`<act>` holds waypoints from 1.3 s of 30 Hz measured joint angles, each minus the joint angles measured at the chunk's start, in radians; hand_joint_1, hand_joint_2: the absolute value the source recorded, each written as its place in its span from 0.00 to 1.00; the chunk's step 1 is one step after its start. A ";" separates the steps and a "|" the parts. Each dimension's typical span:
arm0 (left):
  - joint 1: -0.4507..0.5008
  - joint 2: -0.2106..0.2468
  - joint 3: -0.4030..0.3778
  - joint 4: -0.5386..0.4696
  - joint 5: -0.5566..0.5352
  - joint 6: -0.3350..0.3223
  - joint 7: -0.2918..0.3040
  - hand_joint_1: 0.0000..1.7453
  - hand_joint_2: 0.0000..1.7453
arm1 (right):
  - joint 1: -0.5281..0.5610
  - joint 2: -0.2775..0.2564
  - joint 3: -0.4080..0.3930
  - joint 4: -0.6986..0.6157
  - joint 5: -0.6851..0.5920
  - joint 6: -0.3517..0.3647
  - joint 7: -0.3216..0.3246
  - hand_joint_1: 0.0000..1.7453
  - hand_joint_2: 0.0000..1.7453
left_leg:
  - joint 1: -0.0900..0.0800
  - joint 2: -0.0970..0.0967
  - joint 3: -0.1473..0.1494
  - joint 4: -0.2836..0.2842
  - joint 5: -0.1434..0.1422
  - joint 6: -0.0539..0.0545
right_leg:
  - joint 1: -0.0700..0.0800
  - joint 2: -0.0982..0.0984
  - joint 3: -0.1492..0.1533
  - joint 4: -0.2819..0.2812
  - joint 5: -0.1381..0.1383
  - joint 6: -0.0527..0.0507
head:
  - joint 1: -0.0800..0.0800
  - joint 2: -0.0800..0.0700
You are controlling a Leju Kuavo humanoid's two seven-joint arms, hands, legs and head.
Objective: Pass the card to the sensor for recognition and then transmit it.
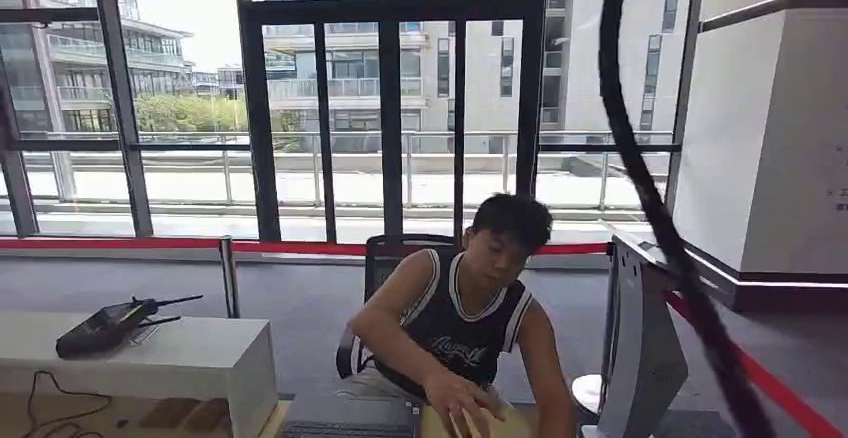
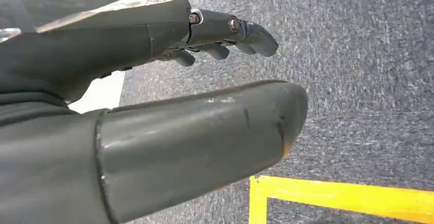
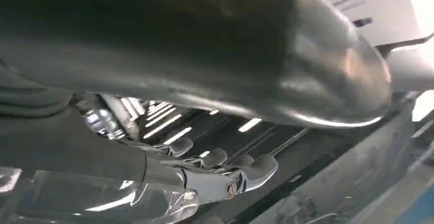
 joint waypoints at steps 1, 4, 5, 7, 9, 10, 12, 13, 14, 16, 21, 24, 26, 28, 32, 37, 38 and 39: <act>0.000 0.000 0.000 0.000 0.000 0.002 0.002 0.00 0.00 | 0.005 0.004 -0.038 0.009 0.003 0.000 -0.007 0.00 0.00 | 0.000 0.000 0.000 0.000 0.000 0.000 | 0.000 0.000 0.000 0.000 0.000 0.000 | 0.000 0.000; -0.002 0.000 0.000 0.000 0.007 0.007 0.008 0.00 0.00 | 0.020 0.014 -0.151 0.050 0.018 0.000 -0.019 0.00 0.00 | 0.000 0.001 0.000 0.000 0.000 0.000 | 0.001 0.001 0.000 0.000 0.000 0.000 | 0.000 0.000; -0.003 -0.001 0.000 0.000 0.010 0.010 0.011 0.00 0.00 | 0.023 0.020 -0.194 0.070 0.034 0.000 -0.035 0.00 0.00 | 0.000 0.001 0.001 0.000 0.000 0.000 | 0.001 0.001 0.000 0.000 0.000 0.000 | 0.000 0.000; -0.006 -0.002 0.000 0.000 0.013 0.013 0.017 0.00 0.00 | 0.028 0.029 -0.265 0.115 0.064 0.001 -0.045 0.00 0.00 | 0.000 0.002 0.000 0.000 0.000 0.000 | 0.001 0.001 0.000 0.000 0.000 0.000 | 0.000 0.000; -0.006 -0.002 0.000 0.000 0.019 0.018 0.021 0.00 0.00 | 0.030 0.037 -0.328 0.161 0.107 0.001 -0.059 0.00 0.00 | 0.001 0.002 0.000 0.000 0.000 0.000 | 0.001 0.001 -0.001 0.000 0.000 0.000 | 0.000 0.000; -0.006 -0.002 0.000 0.000 0.021 0.021 0.021 0.00 0.00 | 0.030 0.045 -0.367 0.188 0.142 0.001 -0.060 0.00 0.00 | 0.001 0.002 0.000 0.000 0.000 0.000 | 0.001 0.001 -0.001 0.000 0.000 0.000 | 0.000 0.000; -0.010 -0.001 0.000 0.000 0.024 0.023 0.018 0.00 0.00 | 0.053 0.056 -0.453 0.254 0.183 0.012 -0.049 0.00 0.00 | 0.001 0.002 0.000 0.000 -0.001 0.000 | 0.001 0.001 0.000 0.000 -0.001 -0.001 | 0.000 0.000; -0.010 -0.001 0.000 0.000 0.026 0.023 0.016 0.00 0.00 | 0.068 0.064 -0.484 0.282 0.210 0.013 -0.028 0.00 0.00 | 0.001 0.001 0.000 0.000 -0.001 0.000 | 0.001 0.000 0.000 0.000 -0.002 0.000 | 0.000 0.000; -0.009 -0.001 0.000 0.000 0.026 0.023 0.013 0.00 0.00 | 0.078 0.075 -0.510 0.310 0.244 0.011 0.000 0.00 0.00 | 0.001 0.001 0.000 -0.001 -0.001 0.000 | 0.001 0.001 0.000 0.000 -0.002 0.000 | 0.000 0.000; -0.010 -0.001 0.000 0.000 0.025 0.023 0.008 0.00 0.00 | 0.103 0.102 -0.559 0.366 0.307 0.010 0.044 0.00 0.00 | 0.001 0.003 0.001 -0.001 -0.002 -0.002 | 0.002 0.002 0.000 0.000 -0.001 -0.001 | -0.001 0.000; -0.014 0.001 -0.001 0.000 0.027 0.020 0.006 0.00 0.00 | 0.174 0.166 -0.674 0.512 0.331 0.009 0.116 0.00 0.00 | 0.003 0.002 0.001 -0.002 -0.002 -0.002 | 0.003 0.002 0.000 0.000 -0.002 -0.002 | 0.000 0.000; -0.017 0.002 -0.005 0.000 0.045 0.021 0.010 0.00 0.00 | 0.202 0.205 -0.692 0.600 0.291 0.008 0.191 0.00 0.00 | 0.003 0.002 0.001 -0.002 -0.002 -0.002 | 0.004 0.002 0.000 0.000 -0.003 -0.003 | -0.001 0.000; -0.019 0.005 -0.011 0.000 0.052 0.021 0.014 0.00 0.00 | 0.215 0.226 -0.694 0.663 0.266 0.008 0.214 0.00 0.00 | 0.003 0.002 0.001 -0.003 -0.002 -0.002 | 0.004 0.002 0.001 0.001 -0.003 -0.004 | -0.001 0.000; -0.020 0.007 -0.011 0.000 0.055 0.021 0.018 0.00 0.00 | 0.216 0.236 -0.694 0.702 0.243 0.008 0.240 0.00 0.00 | 0.003 0.002 0.001 -0.003 -0.002 -0.003 | 0.004 0.002 0.000 0.001 -0.003 -0.004 | -0.002 0.000; -0.020 0.010 -0.011 0.000 0.060 0.021 0.022 0.00 0.00 | 0.212 0.236 -0.690 0.797 0.249 0.031 0.310 0.00 0.00 | 0.003 0.002 0.001 -0.003 -0.002 -0.003 | 0.004 0.002 0.001 0.001 -0.003 -0.004 | -0.002 0.000; -0.020 0.012 -0.013 0.000 0.061 0.017 0.024 0.00 0.00 | 0.212 0.243 -0.681 0.894 0.278 0.168 0.394 0.00 0.00 | 0.003 0.002 0.001 -0.003 -0.002 -0.003 | 0.003 0.002 0.001 0.002 -0.003 -0.004 | -0.002 0.000; -0.020 0.012 -0.013 0.000 0.061 0.014 0.023 0.00 0.00 | 0.212 0.245 -0.680 0.905 0.281 0.187 0.403 0.00 0.00 | 0.003 0.002 0.001 -0.003 -0.002 -0.003 | 0.003 0.002 0.001 0.002 -0.003 -0.004 | -0.002 0.000; -0.020 0.012 -0.013 0.000 0.061 0.013 0.023 0.00 0.00 | 0.212 0.246 -0.679 0.919 0.282 0.210 0.413 0.00 0.00 | 0.003 0.002 0.001 -0.003 -0.002 -0.003 | 0.003 0.002 0.001 0.002 -0.003 -0.004 | -0.002 0.000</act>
